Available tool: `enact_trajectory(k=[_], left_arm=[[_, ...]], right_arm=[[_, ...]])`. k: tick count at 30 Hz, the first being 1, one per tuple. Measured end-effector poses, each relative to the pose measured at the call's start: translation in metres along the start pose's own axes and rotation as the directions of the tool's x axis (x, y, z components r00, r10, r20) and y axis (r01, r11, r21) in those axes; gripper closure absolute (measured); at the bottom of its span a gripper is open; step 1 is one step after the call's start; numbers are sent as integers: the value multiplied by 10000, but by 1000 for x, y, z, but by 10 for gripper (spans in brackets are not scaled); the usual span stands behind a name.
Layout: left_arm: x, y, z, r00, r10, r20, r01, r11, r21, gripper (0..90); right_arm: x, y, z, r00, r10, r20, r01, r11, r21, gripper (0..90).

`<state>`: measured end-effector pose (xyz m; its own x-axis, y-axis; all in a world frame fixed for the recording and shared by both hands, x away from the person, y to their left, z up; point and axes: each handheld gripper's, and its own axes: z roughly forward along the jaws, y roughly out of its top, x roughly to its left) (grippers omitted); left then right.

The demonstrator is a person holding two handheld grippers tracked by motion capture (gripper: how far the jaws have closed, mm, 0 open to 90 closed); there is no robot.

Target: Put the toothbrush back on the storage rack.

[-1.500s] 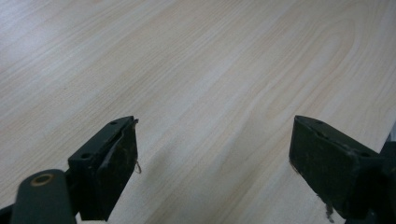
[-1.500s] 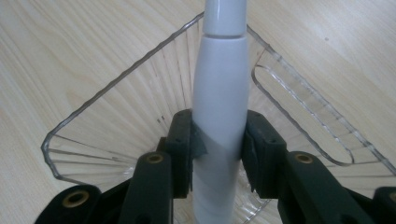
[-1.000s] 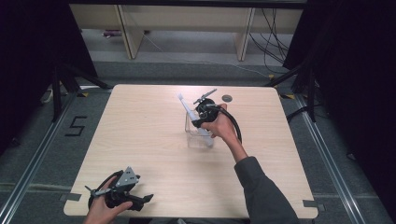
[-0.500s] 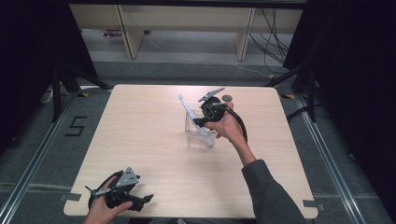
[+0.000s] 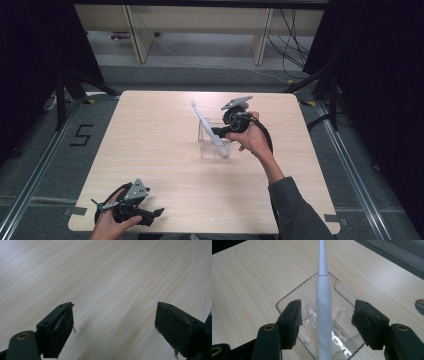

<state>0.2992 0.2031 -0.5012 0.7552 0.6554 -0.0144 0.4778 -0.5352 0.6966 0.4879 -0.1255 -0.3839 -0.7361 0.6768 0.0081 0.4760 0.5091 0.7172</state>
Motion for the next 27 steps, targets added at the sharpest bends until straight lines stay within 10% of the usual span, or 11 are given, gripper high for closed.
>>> enact_trajectory(k=[27], left_arm=[[0,0,0,9999,-127,-16,127,9999,-22,151]], right_arm=[[4,-42,-38,9998,144,-132,-154,9969,-766,370]])
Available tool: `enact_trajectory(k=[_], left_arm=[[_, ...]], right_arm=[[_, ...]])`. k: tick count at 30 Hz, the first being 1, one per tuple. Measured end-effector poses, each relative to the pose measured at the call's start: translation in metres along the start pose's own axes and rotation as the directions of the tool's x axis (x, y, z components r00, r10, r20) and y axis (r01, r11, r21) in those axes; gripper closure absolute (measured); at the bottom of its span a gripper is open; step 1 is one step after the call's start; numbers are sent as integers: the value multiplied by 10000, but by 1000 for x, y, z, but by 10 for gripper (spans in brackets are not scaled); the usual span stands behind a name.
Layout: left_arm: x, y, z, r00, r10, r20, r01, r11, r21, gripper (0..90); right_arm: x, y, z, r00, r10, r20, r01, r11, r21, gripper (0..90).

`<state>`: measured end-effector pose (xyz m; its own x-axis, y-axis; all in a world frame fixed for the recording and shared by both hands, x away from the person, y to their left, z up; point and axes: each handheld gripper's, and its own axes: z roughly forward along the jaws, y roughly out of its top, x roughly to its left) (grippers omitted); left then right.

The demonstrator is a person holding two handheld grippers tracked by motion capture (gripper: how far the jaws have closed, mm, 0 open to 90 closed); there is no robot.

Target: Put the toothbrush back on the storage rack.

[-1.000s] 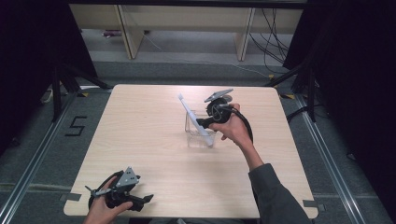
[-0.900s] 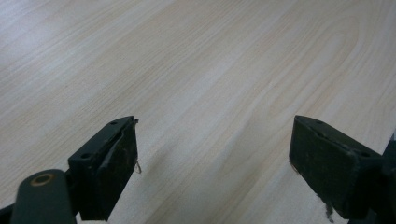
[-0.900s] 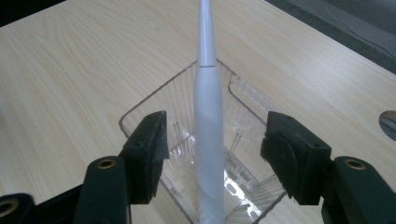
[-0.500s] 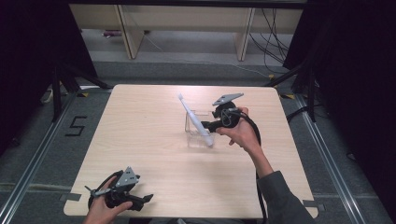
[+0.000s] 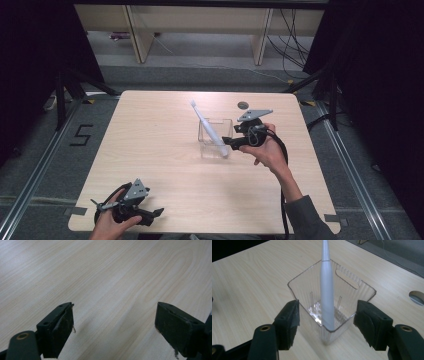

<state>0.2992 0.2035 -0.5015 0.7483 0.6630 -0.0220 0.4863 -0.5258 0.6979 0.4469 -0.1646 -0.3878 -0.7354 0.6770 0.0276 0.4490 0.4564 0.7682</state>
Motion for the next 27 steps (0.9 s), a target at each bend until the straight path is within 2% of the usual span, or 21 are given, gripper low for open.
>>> enact_trajectory(k=[1,4,7,8,9,13,14,15,19,20,21,22,24,25,26,27], left_arm=[[0,0,0,10000,27,3,-27,10000,-11,151],[-1,0,0,10000,-49,60,49,10000,-23,151],[0,0,0,10000,44,12,-44,10000,15,151],[0,0,0,10000,58,10,-58,10000,5,151],[0,1,-1,10000,84,15,-84,10000,-1,151],[1,1,-1,9999,102,26,-102,9999,2,151],[1,1,-1,9999,121,19,-121,9999,21,151],[0,1,-1,9999,129,21,-129,9999,37,151],[0,1,0,10000,1,18,-1,10000,15,151],[0,1,0,10000,40,17,-40,10000,13,151],[0,1,0,10000,-48,57,48,10000,-54,151],[0,1,0,10000,-2,73,3,10000,-16,151],[0,1,0,10000,-23,82,23,10000,-22,151],[0,2,0,10000,8,99,-8,10000,-20,151],[0,2,0,9999,129,71,-129,9999,46,150],[0,2,0,9999,52,89,-52,10000,-4,150]], right_arm=[[-2,-2,-1,9997,-232,79,233,9996,-131,370],[-2,-7,-3,10000,69,14,-68,9999,-127,370],[-4,-10,-3,10000,41,-51,-42,9998,-175,370],[-3,-12,-5,9995,301,29,-301,9995,-114,369],[-5,-12,-5,9999,151,32,-151,9998,-108,369],[-3,-16,-6,9996,297,38,-296,9994,-166,358],[-6,-17,-6,9999,5,133,-1,9997,-249,357],[-4,-19,-6,9995,309,69,-308,9994,-156,354],[-7,-22,-9,9999,107,93,-103,9989,-466,337],[-7,-24,-9,9995,308,-48,-311,9981,-534,332],[-8,-24,-10,9999,106,82,-102,9984,-552,330],[-7,-26,-11,9996,270,-15,-270,9981,-553,328],[-8,-29,-11,9995,294,-63,-298,9970,-709,327],[-9,-31,-12,9996,231,-167,-241,9977,-637,325],[-10,-33,-15,9997,237,0,-237,9981,-561,324],[-11,-35,-15,9996,250,-119,-257,9978,-609,323]])
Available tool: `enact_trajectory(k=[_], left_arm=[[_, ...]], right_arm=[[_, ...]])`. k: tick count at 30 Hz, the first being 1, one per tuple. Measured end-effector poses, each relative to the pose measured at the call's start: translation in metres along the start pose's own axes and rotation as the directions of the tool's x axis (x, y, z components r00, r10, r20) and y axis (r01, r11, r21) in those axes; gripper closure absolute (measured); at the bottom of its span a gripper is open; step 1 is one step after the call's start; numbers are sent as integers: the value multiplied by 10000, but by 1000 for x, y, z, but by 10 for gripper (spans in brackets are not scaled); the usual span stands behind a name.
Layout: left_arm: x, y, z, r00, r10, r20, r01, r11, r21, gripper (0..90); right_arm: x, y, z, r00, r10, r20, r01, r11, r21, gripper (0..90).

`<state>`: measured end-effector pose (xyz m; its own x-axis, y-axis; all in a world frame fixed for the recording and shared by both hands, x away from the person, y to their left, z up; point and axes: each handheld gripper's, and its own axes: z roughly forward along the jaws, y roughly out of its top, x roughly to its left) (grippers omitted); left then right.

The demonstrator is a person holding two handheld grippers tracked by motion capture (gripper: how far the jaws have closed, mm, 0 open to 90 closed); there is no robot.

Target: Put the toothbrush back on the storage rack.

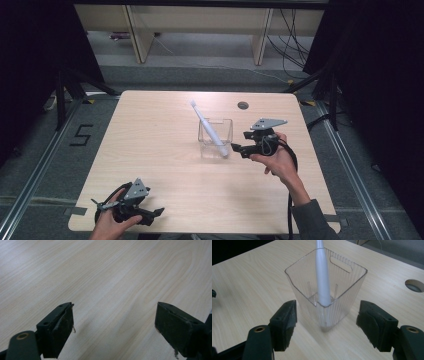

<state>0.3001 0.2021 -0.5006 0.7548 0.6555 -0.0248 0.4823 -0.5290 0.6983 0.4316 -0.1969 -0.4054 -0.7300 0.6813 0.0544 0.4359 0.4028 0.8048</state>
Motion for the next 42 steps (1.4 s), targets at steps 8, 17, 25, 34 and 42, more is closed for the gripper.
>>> enact_trajectory(k=[8,17,25,34,42], left_arm=[[1,0,-2,9999,16,-104,-16,10000,11,151],[0,-2,-4,9999,130,-85,-130,9999,13,151],[-1,-2,-3,10000,82,5,-82,10000,-28,151],[-1,-3,-3,10000,58,-69,-58,10000,-46,150],[-2,-4,-5,9999,47,-105,-47,10000,-6,150]], right_arm=[[-5,-12,-3,9993,318,206,-326,9986,416,320],[5,-19,-3,9994,182,302,-203,9973,709,319],[9,-32,-5,9981,498,375,-532,9941,949,318],[13,-46,-7,9972,520,544,-563,9953,790,315],[18,-55,-8,9981,415,446,-442,9972,608,303]])
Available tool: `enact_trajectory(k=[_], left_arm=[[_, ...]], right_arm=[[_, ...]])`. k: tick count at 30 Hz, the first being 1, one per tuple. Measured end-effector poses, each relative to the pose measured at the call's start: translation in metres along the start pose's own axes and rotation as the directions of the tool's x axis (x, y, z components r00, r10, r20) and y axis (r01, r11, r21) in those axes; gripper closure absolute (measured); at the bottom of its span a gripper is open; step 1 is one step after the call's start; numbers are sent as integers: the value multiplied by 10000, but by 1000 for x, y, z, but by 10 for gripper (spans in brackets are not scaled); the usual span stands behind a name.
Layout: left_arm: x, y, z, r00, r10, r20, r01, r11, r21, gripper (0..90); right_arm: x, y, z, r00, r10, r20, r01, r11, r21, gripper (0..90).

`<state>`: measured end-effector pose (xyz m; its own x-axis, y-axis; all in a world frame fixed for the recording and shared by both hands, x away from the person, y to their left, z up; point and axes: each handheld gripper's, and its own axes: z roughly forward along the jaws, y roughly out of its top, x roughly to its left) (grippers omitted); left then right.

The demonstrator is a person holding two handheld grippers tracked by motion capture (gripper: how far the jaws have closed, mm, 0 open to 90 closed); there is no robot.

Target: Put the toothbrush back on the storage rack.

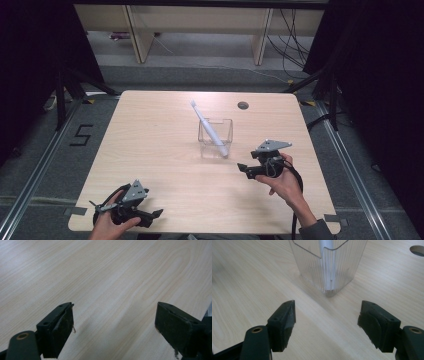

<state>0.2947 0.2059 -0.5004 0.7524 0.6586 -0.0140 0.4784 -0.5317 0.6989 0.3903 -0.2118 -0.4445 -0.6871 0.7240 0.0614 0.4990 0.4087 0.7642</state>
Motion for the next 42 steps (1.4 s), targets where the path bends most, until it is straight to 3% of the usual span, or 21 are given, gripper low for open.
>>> enact_trajectory(k=[2,6,7,10,14,15,16,17,19,20,24,28,29,31,34,35,37,38,39,40,42], left_arm=[[0,0,0,10000,-62,-1,62,10000,-59,151],[0,0,0,10000,-3,50,3,10000,-19,150],[0,0,0,10000,12,-25,-12,10000,24,150],[0,0,0,10000,-8,-5,8,10000,6,150],[0,0,0,10000,-4,-21,4,10000,19,150],[0,0,1,10000,-1,-31,1,10000,40,150],[0,0,1,10000,-20,-33,20,10000,39,150],[0,0,0,10000,55,-33,-54,10000,79,150],[-1,0,0,10000,-30,-1,30,10000,-6,150],[0,0,0,10000,18,-11,-18,10000,16,150],[0,0,0,10000,21,-18,-21,10000,29,150],[0,0,0,10000,16,-27,-16,10000,15,150],[0,0,0,10000,18,-32,-18,10000,29,150],[0,0,0,10000,51,-40,-51,10000,63,150],[0,-1,0,10000,14,-33,-14,10000,38,150],[-1,-1,0,10000,-1,-34,1,10000,22,150],[0,0,0,10000,23,-49,-23,10000,33,150],[0,0,0,10000,24,-54,-24,10000,30,150],[0,-1,0,10000,21,-42,-21,10000,31,150],[-1,-1,0,10000,10,-43,-10,10000,39,150],[0,-1,0,10000,-3,-51,3,10000,54,150]], right_arm=[[1,-3,0,9999,-109,3,109,9999,91,302],[4,-9,1,9997,241,-82,-240,9996,164,297],[3,-10,2,10000,29,-93,-29,10000,81,295],[6,-15,0,9989,442,-122,-439,9986,282,290],[3,-23,0,9993,356,-109,-355,9993,137,285],[5,-24,0,9976,674,-182,-670,9975,246,283],[2,-27,0,9994,301,-183,-299,9995,134,280],[5,-28,0,9974,698,-202,-693,9973,244,280],[3,-32,1,9991,313,-297,-307,9994,183,279],[6,-34,0,9973,672,-280,-664,9974,291,277],[6,-38,-2,9993,274,-254,-268,9993,243,273],[7,-42,-1,9991,249,-337,-244,9996,160,271],[10,-44,-2,9976,606,-330,-595,9977,321,270],[8,-46,-2,9988,282,-411,-271,9993,270,269],[10,-50,-4,9976,558,-404,-546,9981,299,269],[7,-51,-4,9988,287,-407,-275,9992,286,269],[10,-55,-4,9969,713,-331,-697,9965,456,269],[8,-56,-4,9985,338,-424,-321,9987,401,269],[11,-57,-5,9967,724,-377,-703,9961,531,269],[8,-58,-4,9987,348,-385,-332,9986,412,269],[10,-59,-5,9973,574,-455,-552,9973,486,269]])
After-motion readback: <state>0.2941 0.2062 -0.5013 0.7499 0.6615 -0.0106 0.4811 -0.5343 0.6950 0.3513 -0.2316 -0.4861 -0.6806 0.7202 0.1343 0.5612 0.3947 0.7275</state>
